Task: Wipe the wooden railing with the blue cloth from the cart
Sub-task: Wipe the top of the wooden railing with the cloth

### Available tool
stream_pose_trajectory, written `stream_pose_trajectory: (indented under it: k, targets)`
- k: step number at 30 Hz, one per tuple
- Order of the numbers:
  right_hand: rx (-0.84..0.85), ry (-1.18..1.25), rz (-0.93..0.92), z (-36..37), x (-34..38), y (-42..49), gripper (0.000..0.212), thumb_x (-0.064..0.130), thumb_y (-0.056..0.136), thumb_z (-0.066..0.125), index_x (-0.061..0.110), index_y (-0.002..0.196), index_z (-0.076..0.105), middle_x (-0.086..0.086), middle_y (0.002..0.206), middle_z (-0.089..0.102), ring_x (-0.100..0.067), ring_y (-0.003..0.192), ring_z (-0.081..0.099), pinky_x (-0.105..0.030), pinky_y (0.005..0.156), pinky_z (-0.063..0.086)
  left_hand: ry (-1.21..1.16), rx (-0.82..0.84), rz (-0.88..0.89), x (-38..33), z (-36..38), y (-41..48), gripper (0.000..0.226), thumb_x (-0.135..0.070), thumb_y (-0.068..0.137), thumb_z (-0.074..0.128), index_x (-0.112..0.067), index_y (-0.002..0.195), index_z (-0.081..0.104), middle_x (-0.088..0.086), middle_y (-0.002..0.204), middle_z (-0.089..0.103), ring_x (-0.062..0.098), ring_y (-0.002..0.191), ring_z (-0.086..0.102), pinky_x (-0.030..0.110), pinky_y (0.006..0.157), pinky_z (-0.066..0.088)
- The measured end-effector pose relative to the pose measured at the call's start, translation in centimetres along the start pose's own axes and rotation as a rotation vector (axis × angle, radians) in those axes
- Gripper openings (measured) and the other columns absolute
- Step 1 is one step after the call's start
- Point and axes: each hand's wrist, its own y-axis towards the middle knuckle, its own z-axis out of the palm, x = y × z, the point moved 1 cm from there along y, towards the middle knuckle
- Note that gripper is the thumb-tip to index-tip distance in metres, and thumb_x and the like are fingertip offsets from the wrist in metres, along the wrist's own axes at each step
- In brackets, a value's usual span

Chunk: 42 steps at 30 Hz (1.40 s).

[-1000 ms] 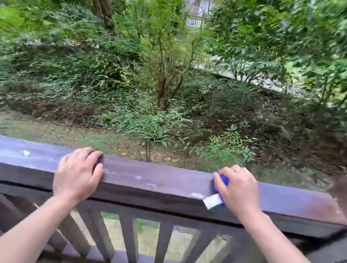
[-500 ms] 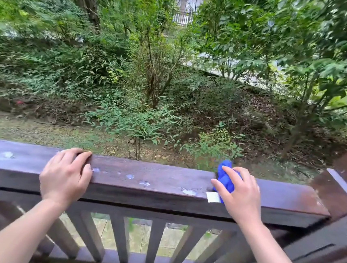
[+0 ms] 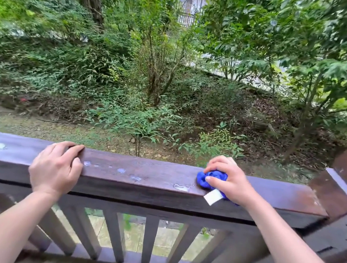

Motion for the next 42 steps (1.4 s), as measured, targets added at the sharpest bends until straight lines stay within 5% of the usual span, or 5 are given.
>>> stream_pose_trajectory:
  k: [4,8,17,23,42]
  targets:
    - [0.162,-0.320,-0.060,-1.8,1.0,0.4,0.026,0.046,0.080,0.070,0.044,0.106,0.066,0.011,0.133,0.050,-0.020,0.126,0.037,-0.048,0.105,0.032,0.001,-0.007,0.000,-0.1,0.0,0.0,0.049,-0.033,0.086,0.035,-0.017,0.113,0.072,0.010,0.117,0.068,0.038,0.109,0.059,0.051,0.085,0.050]
    - [0.240,-0.746,0.239,-2.8,1.0,-1.0,0.074,0.079,0.070,0.049,0.067,0.136,0.018,0.003,0.143,0.031,-0.029,0.127,0.035,-0.046,0.103,0.034,-0.003,-0.028,0.008,0.1,0.2,0.0,0.049,-0.032,0.085,0.035,-0.017,0.113,0.071,0.010,0.117,0.068,0.038,0.108,0.059,0.051,0.085,0.050]
    - [-0.418,-0.414,0.244,3.8,2.5,-1.3,0.025,0.048,0.078,0.071,0.029,0.094,0.071,-0.003,0.111,0.059,-0.032,0.099,0.050,-0.040,0.089,0.046,-0.001,-0.064,0.019,0.6,1.0,0.1,0.049,-0.030,0.084,0.035,-0.016,0.112,0.073,0.013,0.115,0.068,0.038,0.107,0.060,0.051,0.084,0.051]
    - [-0.224,-0.353,-0.042,3.7,1.3,-1.6,0.029,0.047,0.079,0.061,0.030,0.101,0.068,0.000,0.115,0.059,-0.024,0.099,0.052,-0.034,0.085,0.046,-0.002,-0.081,0.019,0.9,1.4,0.1,0.048,-0.030,0.084,0.036,-0.018,0.111,0.073,0.011,0.115,0.068,0.037,0.106,0.060,0.049,0.083,0.052]
    - [-0.218,-0.366,-0.114,6.8,2.5,-2.4,0.042,0.050,0.080,0.060,0.031,0.117,0.062,0.003,0.129,0.055,-0.019,0.115,0.048,-0.027,0.085,0.042,-0.004,-0.056,0.030,0.6,0.9,0.0,0.047,-0.029,0.084,0.036,-0.016,0.111,0.073,0.012,0.114,0.070,0.037,0.104,0.063,0.048,0.082,0.054]
